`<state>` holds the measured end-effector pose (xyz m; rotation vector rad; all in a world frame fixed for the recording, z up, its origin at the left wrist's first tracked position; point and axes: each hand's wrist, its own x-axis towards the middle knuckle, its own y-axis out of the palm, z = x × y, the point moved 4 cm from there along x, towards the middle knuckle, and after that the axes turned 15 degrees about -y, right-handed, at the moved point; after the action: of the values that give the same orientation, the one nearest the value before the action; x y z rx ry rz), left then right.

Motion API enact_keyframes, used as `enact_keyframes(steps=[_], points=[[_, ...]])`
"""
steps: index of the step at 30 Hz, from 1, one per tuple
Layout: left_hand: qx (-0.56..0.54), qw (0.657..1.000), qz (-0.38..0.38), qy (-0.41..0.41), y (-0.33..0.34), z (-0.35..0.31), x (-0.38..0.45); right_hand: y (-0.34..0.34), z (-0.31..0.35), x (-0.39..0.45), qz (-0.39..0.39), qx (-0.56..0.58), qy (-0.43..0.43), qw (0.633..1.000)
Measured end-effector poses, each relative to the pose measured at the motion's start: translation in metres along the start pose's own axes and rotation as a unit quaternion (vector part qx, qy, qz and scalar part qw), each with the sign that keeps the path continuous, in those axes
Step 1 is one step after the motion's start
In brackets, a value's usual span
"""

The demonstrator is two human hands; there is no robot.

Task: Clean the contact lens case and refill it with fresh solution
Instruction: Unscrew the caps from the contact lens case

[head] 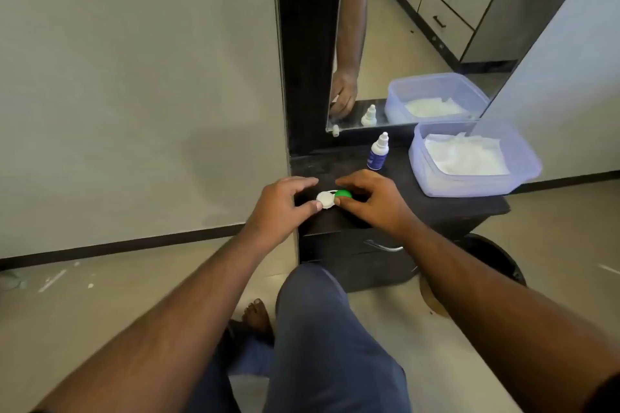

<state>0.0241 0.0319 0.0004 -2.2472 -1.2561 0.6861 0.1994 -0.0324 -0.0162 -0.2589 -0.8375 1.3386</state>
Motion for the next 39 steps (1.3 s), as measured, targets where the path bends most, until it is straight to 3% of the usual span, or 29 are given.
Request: enact_keyframes(steps=[3,9,13,22,39], points=[[0.003,1.000,-0.002,0.000,0.008,0.000,0.008,0.000,-0.007,0.000,0.018,-0.032,-0.039,0.999],[0.020,0.999,-0.022,0.020,0.017,0.007,0.021,-0.001,-0.023,0.004,0.091,-0.094,-0.018,0.991],[0.002,0.998,-0.030,0.047,0.016,0.007,0.025,-0.006,-0.025,0.006,0.056,-0.061,-0.006,0.997],[0.029,0.998,-0.009,0.061,0.023,0.014,0.038,-0.003,-0.027,0.006,0.067,-0.077,-0.001,0.995],[0.011,0.991,-0.094,0.090,0.028,0.011,0.029,-0.003,-0.029,0.006,0.071,-0.086,-0.008,0.994]])
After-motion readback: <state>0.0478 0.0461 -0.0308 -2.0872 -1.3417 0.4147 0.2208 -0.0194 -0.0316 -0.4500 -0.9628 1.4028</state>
